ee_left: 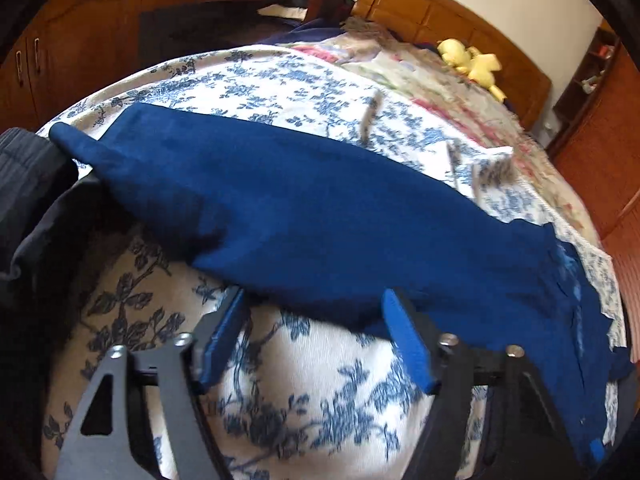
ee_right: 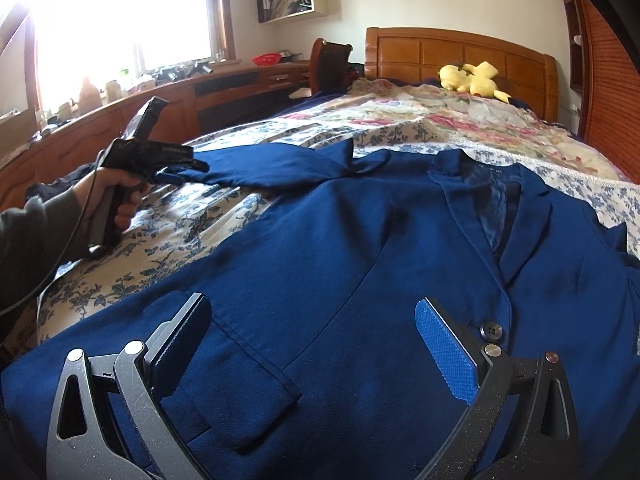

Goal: Fold large clothes
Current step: 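Reach the left gripper to the navy jacket sleeve cuff and grasp it, then fold the held sleeve across the jacket front and open the left gripper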

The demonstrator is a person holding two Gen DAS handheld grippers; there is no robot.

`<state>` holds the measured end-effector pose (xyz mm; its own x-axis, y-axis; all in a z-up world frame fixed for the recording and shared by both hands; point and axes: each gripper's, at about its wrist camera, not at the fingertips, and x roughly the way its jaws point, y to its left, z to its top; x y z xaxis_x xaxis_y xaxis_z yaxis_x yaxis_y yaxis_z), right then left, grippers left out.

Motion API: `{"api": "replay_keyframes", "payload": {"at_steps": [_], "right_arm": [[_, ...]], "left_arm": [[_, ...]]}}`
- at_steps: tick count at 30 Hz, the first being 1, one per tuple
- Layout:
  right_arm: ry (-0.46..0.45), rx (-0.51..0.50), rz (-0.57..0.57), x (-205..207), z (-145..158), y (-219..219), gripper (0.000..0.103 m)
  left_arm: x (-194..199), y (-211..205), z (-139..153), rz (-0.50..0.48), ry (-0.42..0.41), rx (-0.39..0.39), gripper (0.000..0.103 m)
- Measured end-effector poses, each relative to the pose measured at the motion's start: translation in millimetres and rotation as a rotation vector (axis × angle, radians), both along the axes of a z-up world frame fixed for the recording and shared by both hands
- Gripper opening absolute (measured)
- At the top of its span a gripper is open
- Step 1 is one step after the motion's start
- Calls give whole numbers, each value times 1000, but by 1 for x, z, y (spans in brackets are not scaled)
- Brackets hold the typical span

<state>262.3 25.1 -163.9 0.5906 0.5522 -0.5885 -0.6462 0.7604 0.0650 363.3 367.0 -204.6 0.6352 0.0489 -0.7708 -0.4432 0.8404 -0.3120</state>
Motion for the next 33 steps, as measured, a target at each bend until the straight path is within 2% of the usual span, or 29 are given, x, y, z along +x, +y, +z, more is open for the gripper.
{"api": "replay_keyframes", "payload": {"at_steps": [3, 6, 7, 8, 10, 12, 15, 22, 25, 29, 33], "right_arm": [[-3, -4, 0, 0, 0, 1, 103], [-17, -15, 1, -2, 0, 3, 103], [-22, -17, 2, -4, 0, 4, 103], [-25, -18, 2, -5, 0, 5, 103], [-29, -20, 2, -6, 0, 6, 103], [-31, -19, 2, -6, 0, 6, 103], [-37, -19, 1, -8, 0, 7, 103], [-42, -8, -4, -9, 2, 5, 103], [-45, -4, -4, -10, 4, 5, 103], [-49, 1, -6, -10, 5, 3, 103], [-45, 3, -7, -10, 5, 3, 103]], "left_arm": [[10, 2, -3, 25, 6, -10, 56], [21, 5, -6, 62, 28, 7, 29], [24, 5, -6, 71, 38, 12, 15], [28, 4, -5, 73, 52, 29, 8], [33, -4, 0, 51, 94, 100, 0], [37, -13, 8, 32, 112, 162, 0], [39, -36, 32, -16, 90, 237, 0], [28, -111, 101, -189, -21, 297, 0], [20, -141, 119, -262, -44, 309, 0], [8, -166, 123, -310, -41, 320, 1], [-7, -180, 112, -343, -15, 341, 7]]}}
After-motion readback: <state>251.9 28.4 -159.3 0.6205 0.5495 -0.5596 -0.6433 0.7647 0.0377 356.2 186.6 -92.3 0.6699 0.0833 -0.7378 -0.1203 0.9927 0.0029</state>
